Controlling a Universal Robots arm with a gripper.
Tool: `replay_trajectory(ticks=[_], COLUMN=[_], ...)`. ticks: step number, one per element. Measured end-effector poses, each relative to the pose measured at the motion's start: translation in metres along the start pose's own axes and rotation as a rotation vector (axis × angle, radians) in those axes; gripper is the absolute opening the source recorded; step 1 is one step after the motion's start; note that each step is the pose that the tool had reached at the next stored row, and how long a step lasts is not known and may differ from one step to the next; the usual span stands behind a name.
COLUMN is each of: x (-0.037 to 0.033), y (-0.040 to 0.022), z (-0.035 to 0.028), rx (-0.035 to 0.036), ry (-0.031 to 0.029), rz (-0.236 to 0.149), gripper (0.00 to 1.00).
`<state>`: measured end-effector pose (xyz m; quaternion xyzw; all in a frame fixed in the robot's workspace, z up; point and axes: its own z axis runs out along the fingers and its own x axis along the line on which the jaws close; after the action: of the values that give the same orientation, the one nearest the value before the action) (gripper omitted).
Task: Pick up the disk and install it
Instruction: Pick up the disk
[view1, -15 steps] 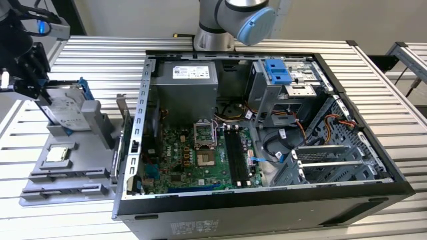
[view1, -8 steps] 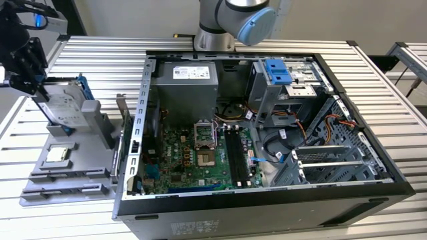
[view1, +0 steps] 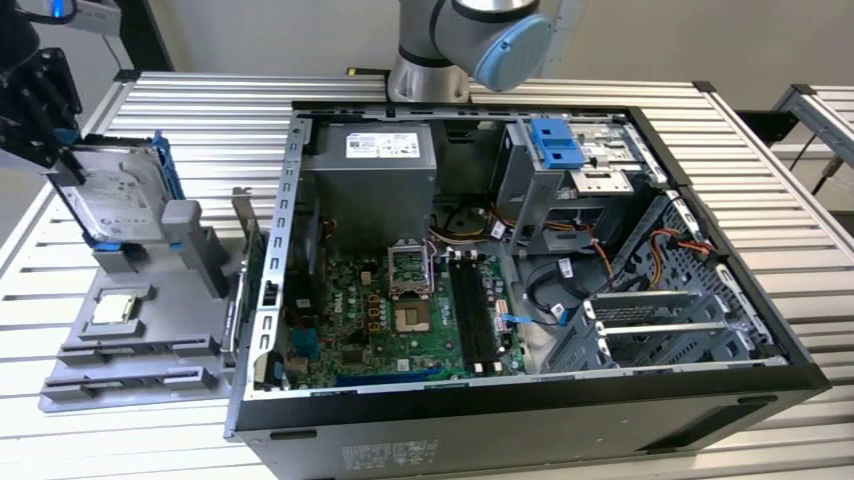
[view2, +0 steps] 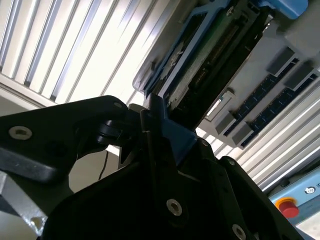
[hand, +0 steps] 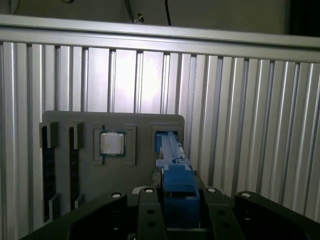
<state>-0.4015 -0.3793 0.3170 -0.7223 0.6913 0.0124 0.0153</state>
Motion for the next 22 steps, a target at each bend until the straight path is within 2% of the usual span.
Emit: replay_trajectory(ticks=[4,9,12,19,22], x=[-0.0004,-0.0004,-0.0004,-0.0005,-0.0007], y=[-0.0001,0.0000,0.0000,-0.0001,-0.0001], z=[-0.0105,-0.0105,-0.0104,-0.0125,-0.0186], rx=[-0.0001,-0.0009,-0.0082,-0.0083,-0.0075], ry=[0.0001,0.0000,-0.0004,-0.0004,-0.0001], rz=[0.000,0.000,0.000,0.000,0.000], gripper=[0.00,0.00,0.00,0.00,0.00])
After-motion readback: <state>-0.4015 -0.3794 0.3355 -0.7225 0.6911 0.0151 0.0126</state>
